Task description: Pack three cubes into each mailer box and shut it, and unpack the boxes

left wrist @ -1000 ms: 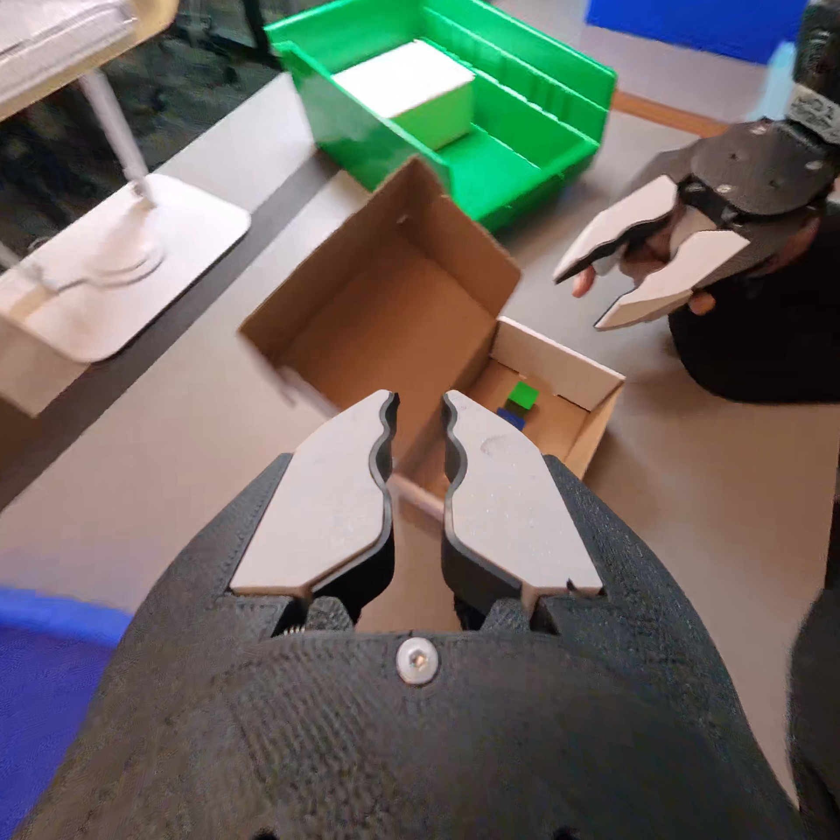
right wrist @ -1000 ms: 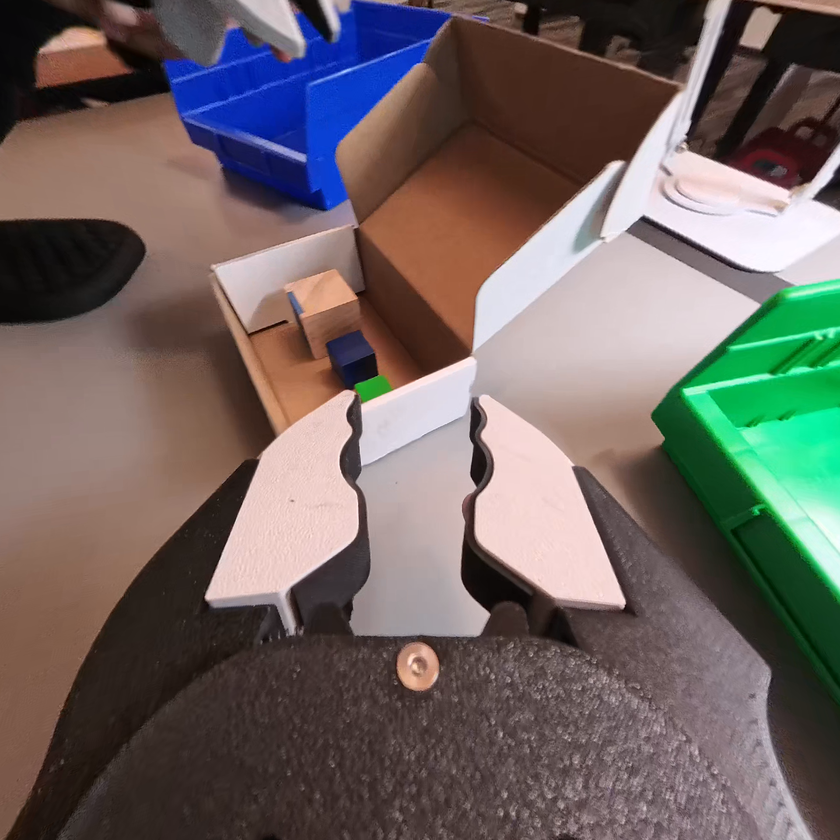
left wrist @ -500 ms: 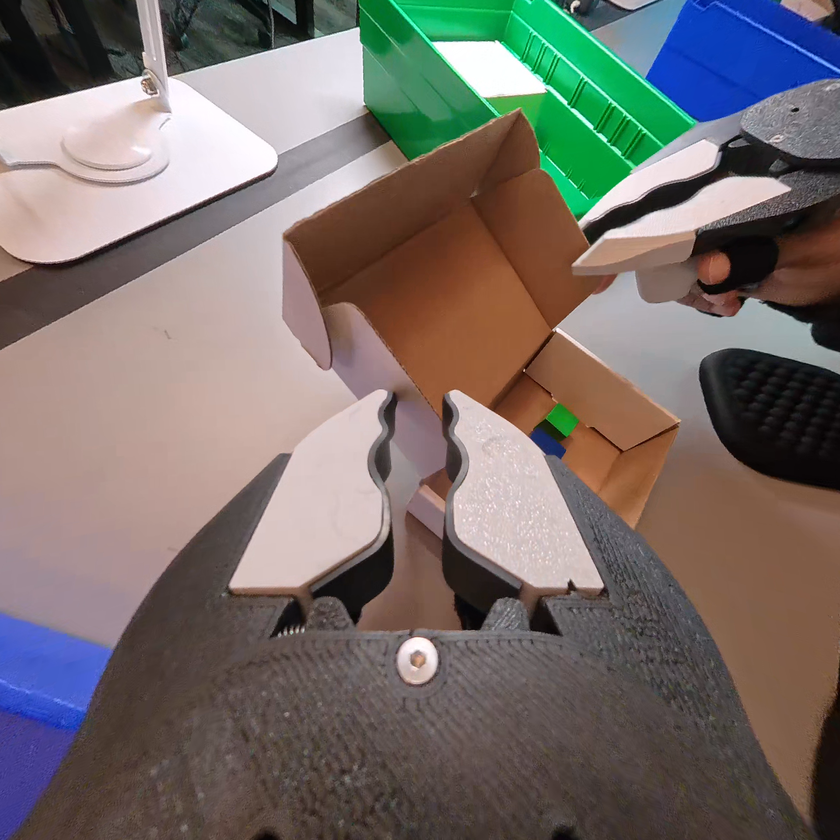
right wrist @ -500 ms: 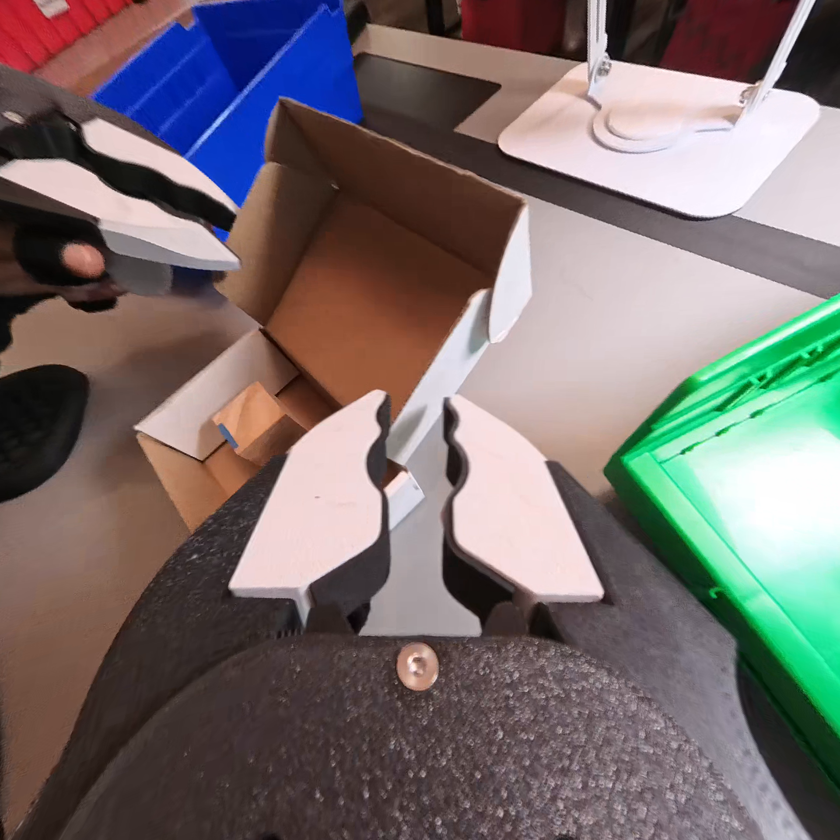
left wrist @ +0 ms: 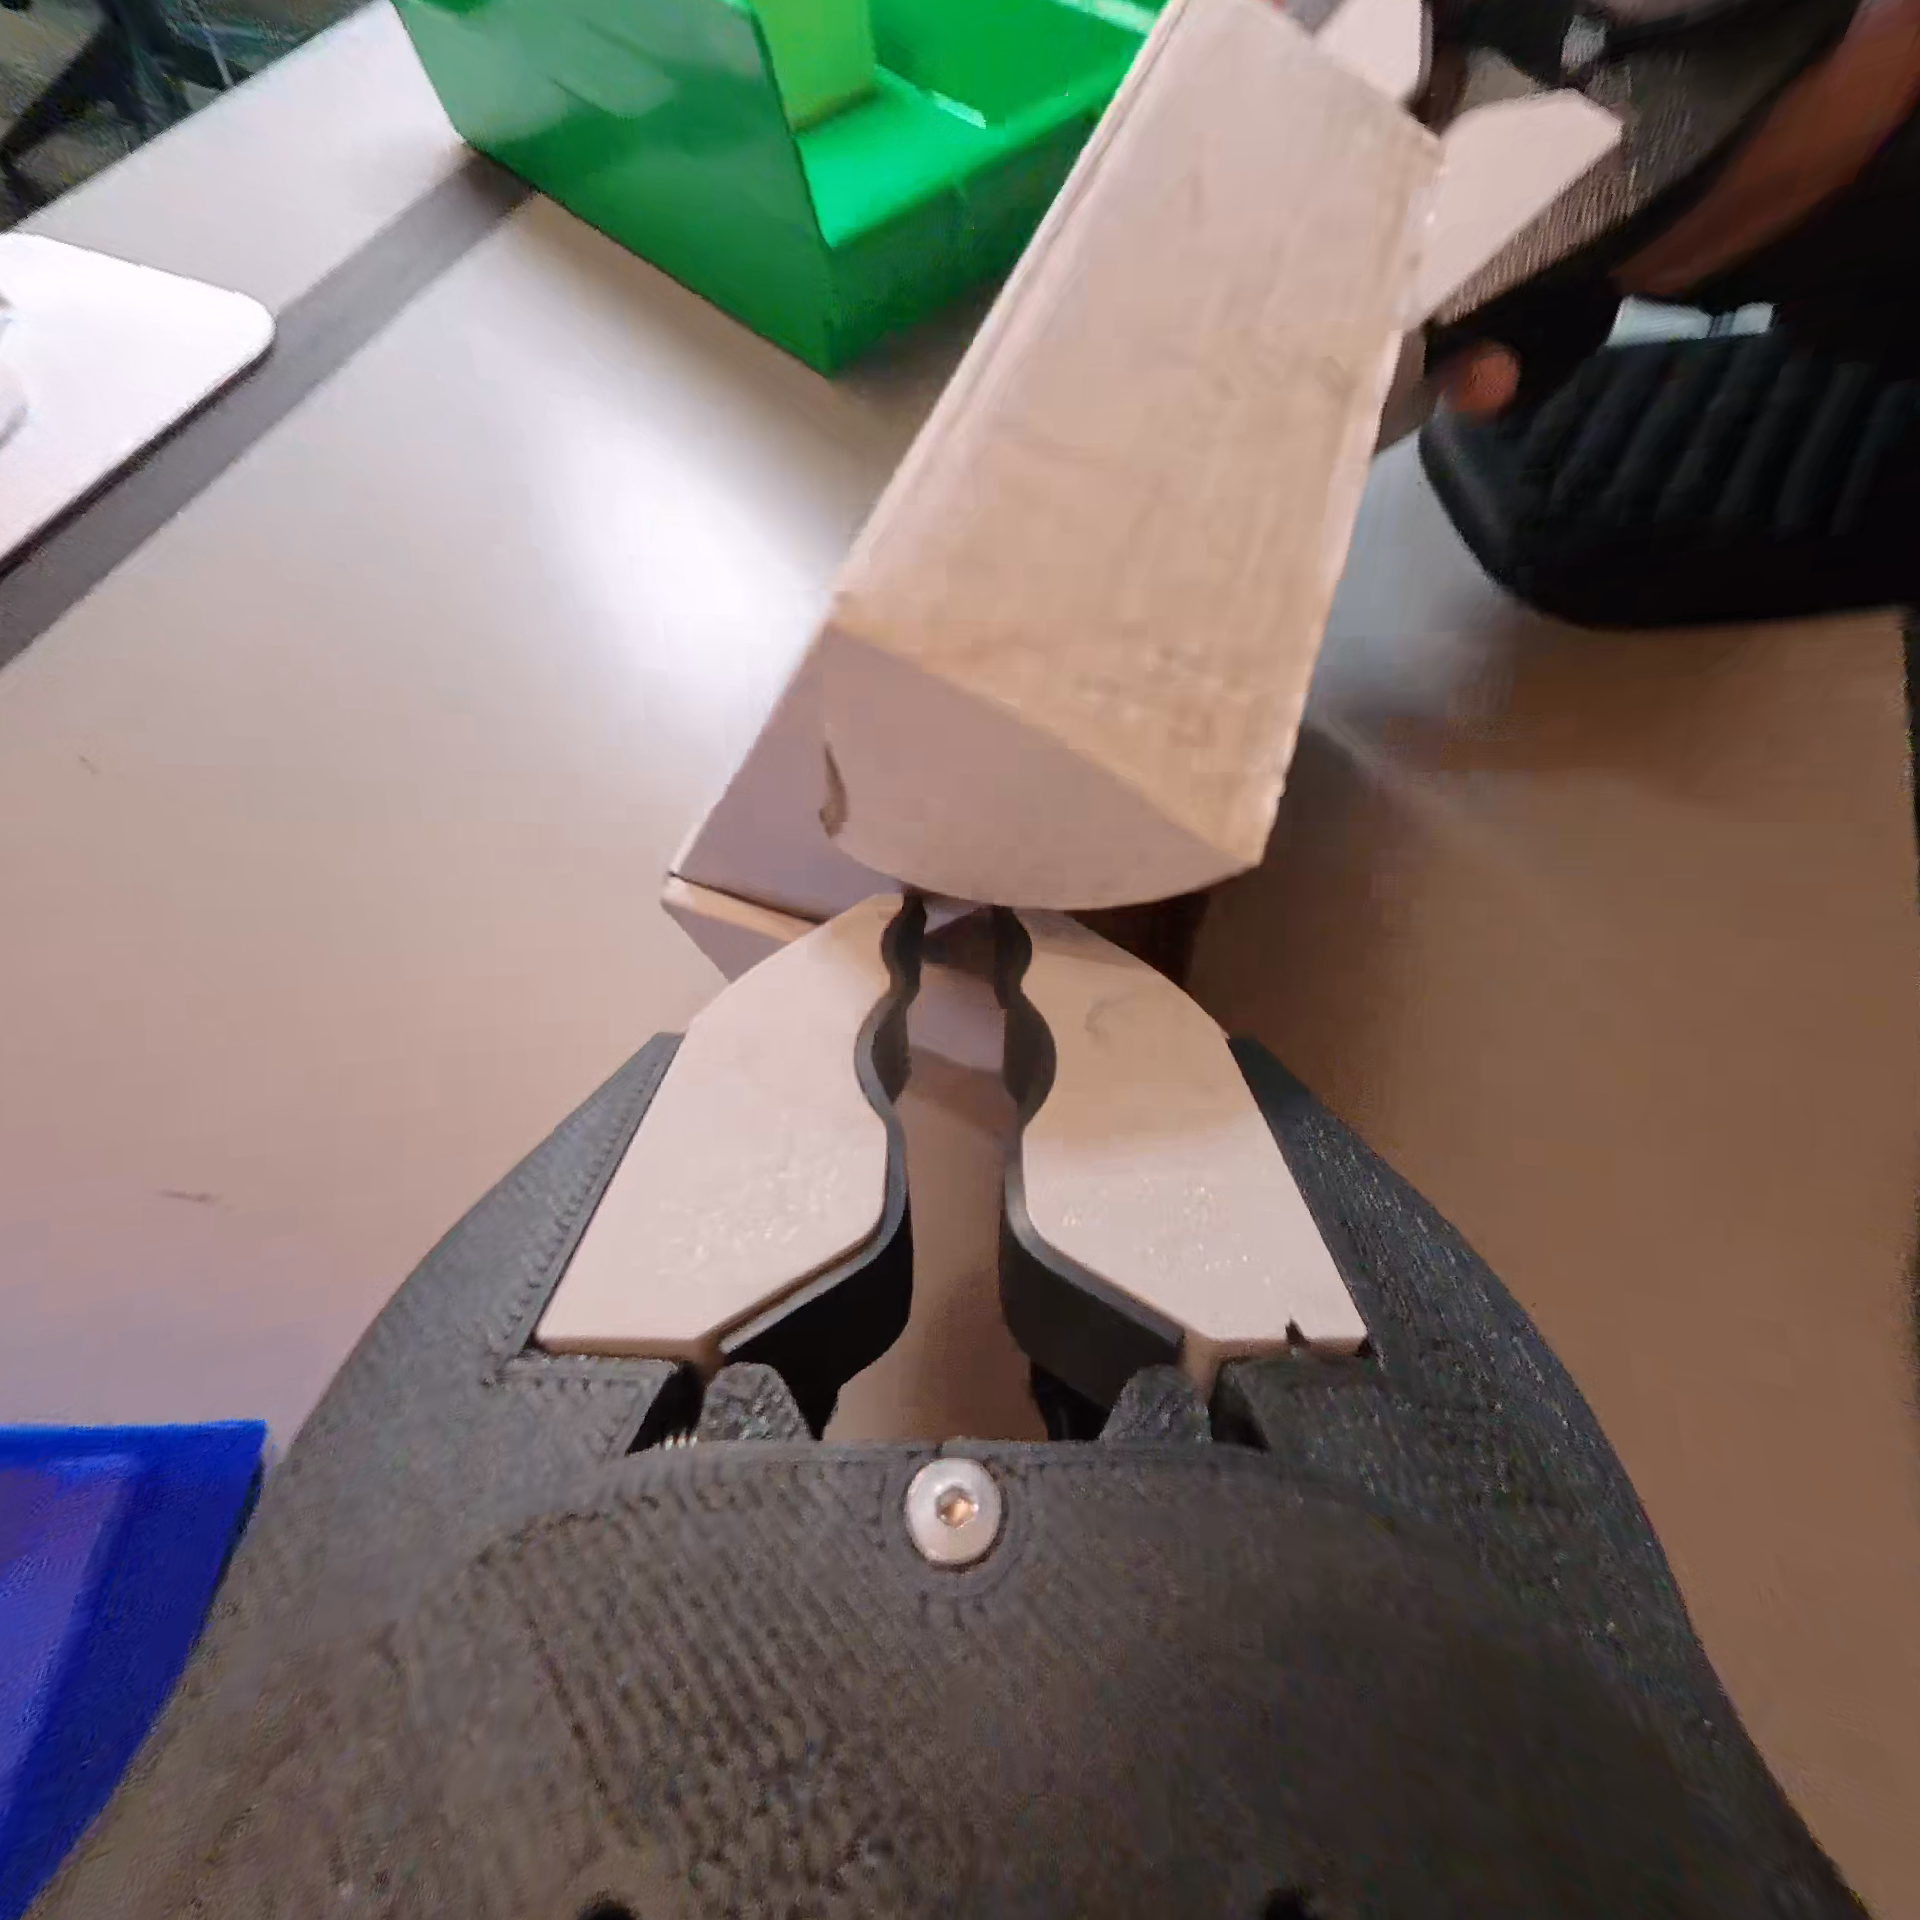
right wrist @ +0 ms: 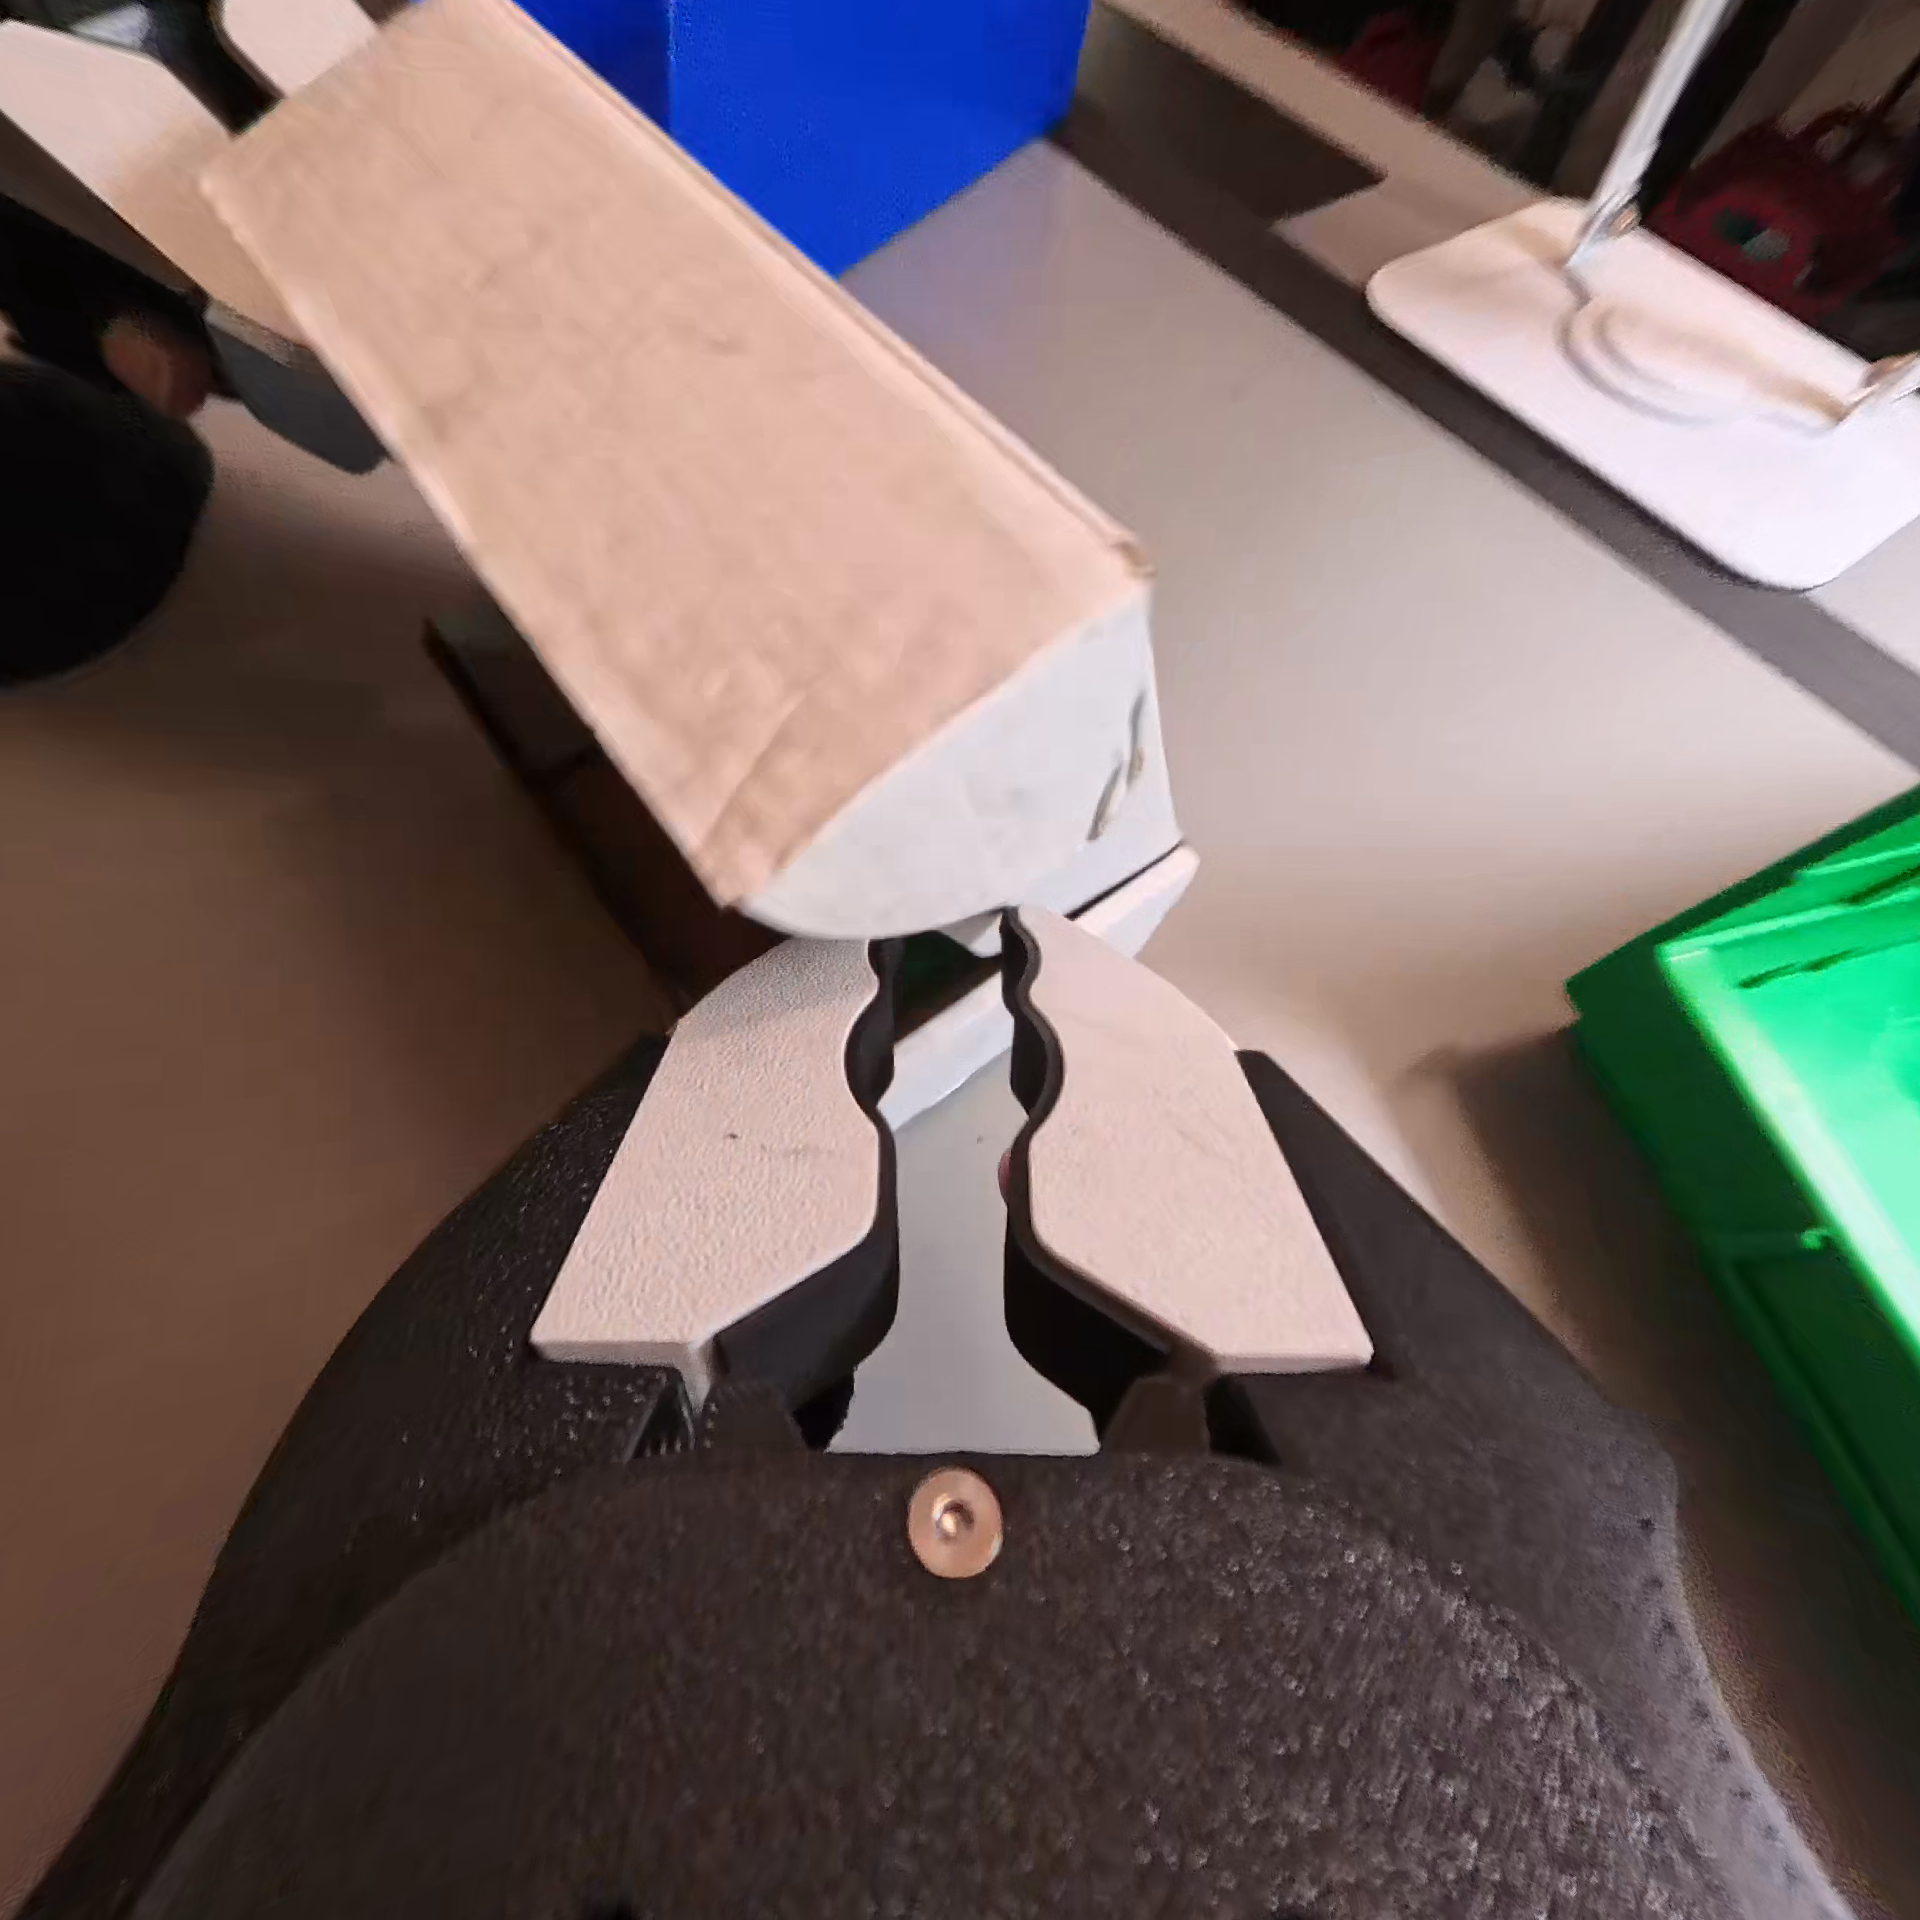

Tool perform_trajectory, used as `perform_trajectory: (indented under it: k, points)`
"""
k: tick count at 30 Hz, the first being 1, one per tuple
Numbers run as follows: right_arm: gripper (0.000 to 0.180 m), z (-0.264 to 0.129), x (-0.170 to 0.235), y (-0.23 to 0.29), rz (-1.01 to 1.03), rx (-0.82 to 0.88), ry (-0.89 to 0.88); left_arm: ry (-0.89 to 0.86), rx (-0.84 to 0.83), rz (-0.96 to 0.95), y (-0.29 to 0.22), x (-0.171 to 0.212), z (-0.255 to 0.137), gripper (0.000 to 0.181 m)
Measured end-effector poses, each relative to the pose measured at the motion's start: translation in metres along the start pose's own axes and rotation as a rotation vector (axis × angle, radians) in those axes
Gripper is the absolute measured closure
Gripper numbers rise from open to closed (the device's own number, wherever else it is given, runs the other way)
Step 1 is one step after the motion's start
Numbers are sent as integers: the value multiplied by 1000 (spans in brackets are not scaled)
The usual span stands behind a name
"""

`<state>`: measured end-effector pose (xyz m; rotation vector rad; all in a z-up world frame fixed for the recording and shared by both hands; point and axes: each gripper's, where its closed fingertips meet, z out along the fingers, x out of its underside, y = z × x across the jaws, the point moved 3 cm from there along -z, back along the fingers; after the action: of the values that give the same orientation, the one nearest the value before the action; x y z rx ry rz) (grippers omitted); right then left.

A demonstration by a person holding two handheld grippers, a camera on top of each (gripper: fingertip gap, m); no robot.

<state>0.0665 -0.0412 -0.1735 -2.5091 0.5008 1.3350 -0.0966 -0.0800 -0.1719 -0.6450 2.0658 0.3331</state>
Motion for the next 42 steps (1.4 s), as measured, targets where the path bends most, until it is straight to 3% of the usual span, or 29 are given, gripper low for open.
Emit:
perform_trajectory:
  k: [7,13,16,21,23,28,32,42]
  points:
    - [129,-22,19,9,-27,-150,55,50,52,85,-10,21,-22,143]
    - [121,-40,-3,4,-300,-25,1,-49,-58,165,-5,-5,-44,134]
    - [107,-35,-19,4,-517,101,19,-55,-112,267,-11,-20,-39,128]
    - [109,-25,-17,7,-730,183,125,3,-79,342,-27,-18,-23,116]
    - [120,-26,-12,10,-701,145,127,26,-50,343,-32,-11,-20,121]
    - [121,-28,3,20,-665,76,137,61,31,288,-41,3,-20,139]
    - [122,-23,15,31,-647,25,154,115,23,265,-40,16,-18,135]
    - [123,-19,31,47,-481,-46,189,37,13,276,-70,23,-19,124]
